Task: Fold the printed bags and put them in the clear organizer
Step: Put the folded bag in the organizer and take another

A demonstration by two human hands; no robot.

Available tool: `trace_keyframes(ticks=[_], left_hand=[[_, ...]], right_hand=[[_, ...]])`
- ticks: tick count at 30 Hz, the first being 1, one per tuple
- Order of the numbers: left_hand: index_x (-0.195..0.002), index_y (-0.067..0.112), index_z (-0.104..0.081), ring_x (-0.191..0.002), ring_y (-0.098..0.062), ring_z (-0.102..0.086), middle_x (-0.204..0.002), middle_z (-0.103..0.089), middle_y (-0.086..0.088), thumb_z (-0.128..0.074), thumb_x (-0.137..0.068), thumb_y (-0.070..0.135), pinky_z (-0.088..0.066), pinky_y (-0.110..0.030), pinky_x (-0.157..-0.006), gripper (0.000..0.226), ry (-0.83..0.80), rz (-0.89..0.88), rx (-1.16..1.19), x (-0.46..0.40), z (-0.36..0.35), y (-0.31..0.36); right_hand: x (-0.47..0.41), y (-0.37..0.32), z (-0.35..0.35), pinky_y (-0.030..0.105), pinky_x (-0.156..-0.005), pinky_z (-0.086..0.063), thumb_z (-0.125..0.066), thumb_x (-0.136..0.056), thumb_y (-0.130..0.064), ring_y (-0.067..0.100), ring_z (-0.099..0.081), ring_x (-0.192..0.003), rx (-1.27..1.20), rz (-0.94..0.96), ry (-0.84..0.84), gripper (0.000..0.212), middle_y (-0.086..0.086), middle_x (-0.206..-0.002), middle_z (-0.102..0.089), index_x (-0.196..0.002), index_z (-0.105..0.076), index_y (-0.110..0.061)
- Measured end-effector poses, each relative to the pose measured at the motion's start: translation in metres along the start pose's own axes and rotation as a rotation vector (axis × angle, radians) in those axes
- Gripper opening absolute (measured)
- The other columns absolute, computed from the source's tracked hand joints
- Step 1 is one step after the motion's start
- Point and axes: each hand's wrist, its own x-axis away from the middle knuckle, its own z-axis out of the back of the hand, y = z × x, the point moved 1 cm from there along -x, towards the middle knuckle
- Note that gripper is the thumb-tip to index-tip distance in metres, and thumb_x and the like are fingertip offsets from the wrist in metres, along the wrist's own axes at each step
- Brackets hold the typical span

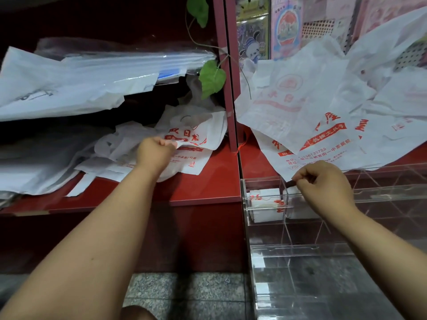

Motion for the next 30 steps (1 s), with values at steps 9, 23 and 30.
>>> trace_keyframes(ticks=[9, 23, 30], left_hand=[[-0.077, 0.017, -0.052, -0.03, 0.0, -0.036, -0.045, -0.057, 0.008, -0.055, -0.096, 0.019, -0.018, -0.013, -0.03, 0.019, -0.567, 0.477, 0.391, 0.104, -0.057, 0.063], [-0.131, 0.018, -0.058, -0.128, -0.029, -0.043, -0.136, -0.055, -0.007, -0.037, -0.101, 0.043, -0.032, -0.041, -0.106, 0.044, -0.25, -0.275, -0.767, 0.132, -0.051, 0.037], [-0.14, 0.024, -0.052, -0.138, -0.028, -0.039, -0.149, -0.046, -0.005, -0.018, -0.098, 0.064, -0.028, -0.039, -0.115, 0.067, -0.634, -0.013, -0.306, 0.159, -0.056, 0.041]], right_hand=[[0.021, -0.027, 0.016, 0.022, -0.069, -0.046, -0.064, -0.085, -0.012, 0.006, -0.061, -0.071, -0.35, -0.078, -0.283, 0.017, -0.008, -0.074, -0.069, -0.074, -0.07, -0.024], [0.047, -0.029, 0.019, 0.027, -0.058, -0.054, -0.051, -0.098, -0.034, 0.021, -0.059, -0.059, -0.836, -0.564, -0.501, 0.033, 0.014, -0.072, -0.062, -0.093, -0.058, -0.003], [0.062, -0.036, -0.005, 0.024, -0.052, -0.054, -0.06, -0.09, -0.046, 0.02, -0.064, -0.059, -0.713, -0.668, -0.617, 0.042, 0.012, -0.075, -0.07, -0.098, -0.063, -0.005]])
